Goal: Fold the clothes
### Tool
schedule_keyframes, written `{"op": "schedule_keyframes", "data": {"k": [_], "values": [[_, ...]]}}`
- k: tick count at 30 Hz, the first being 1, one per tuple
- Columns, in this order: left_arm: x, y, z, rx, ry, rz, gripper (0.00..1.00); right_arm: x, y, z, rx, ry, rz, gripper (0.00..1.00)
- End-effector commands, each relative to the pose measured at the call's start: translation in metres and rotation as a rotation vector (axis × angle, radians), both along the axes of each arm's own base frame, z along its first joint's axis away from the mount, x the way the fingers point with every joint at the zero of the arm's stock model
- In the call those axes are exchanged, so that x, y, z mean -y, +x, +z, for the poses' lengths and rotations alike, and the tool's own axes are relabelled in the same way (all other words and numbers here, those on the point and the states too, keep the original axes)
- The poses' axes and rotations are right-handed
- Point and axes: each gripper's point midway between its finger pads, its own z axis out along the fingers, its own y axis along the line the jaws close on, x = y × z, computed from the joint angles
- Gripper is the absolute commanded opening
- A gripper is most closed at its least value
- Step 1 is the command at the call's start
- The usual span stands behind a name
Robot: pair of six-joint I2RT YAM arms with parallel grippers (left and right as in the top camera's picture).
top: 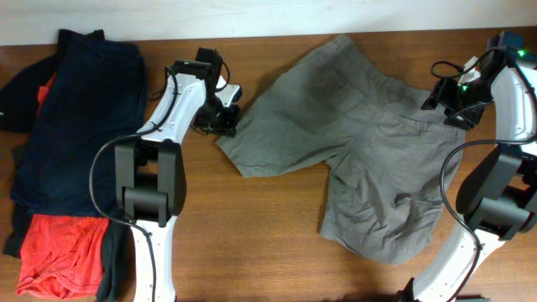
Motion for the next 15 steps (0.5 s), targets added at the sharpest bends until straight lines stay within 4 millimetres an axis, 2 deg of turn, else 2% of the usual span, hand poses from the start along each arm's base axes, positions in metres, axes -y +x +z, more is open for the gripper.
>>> {"op": "schedule_keyframes", "data": {"k": [1, 5, 11, 13, 15], "values": [[0.001, -0.003, -0.007, 0.0, 0.003, -0.011, 0.0, -0.004, 0.004, 0.019, 0.044, -0.009, 0.012, 0.68], [0.002, 0.004, -0.01, 0.031, -0.004, -0.003, 0.0, -0.004, 0.004, 0.019, 0.044, -0.009, 0.013, 0.68], [0.004, 0.029, -0.022, 0.137, -0.007, 0.013, 0.01, -0.004, 0.001, 0.018, 0.033, -0.009, 0.02, 0.68], [-0.004, 0.034, -0.048, 0.13, 0.046, 0.026, 0.0, -0.005, -0.002, 0.017, 0.022, -0.007, 0.03, 0.68], [-0.005, 0.031, -0.059, 0.109, 0.05, 0.028, 0.0, -0.006, -0.003, 0.017, 0.019, -0.006, 0.03, 0.68]]}}
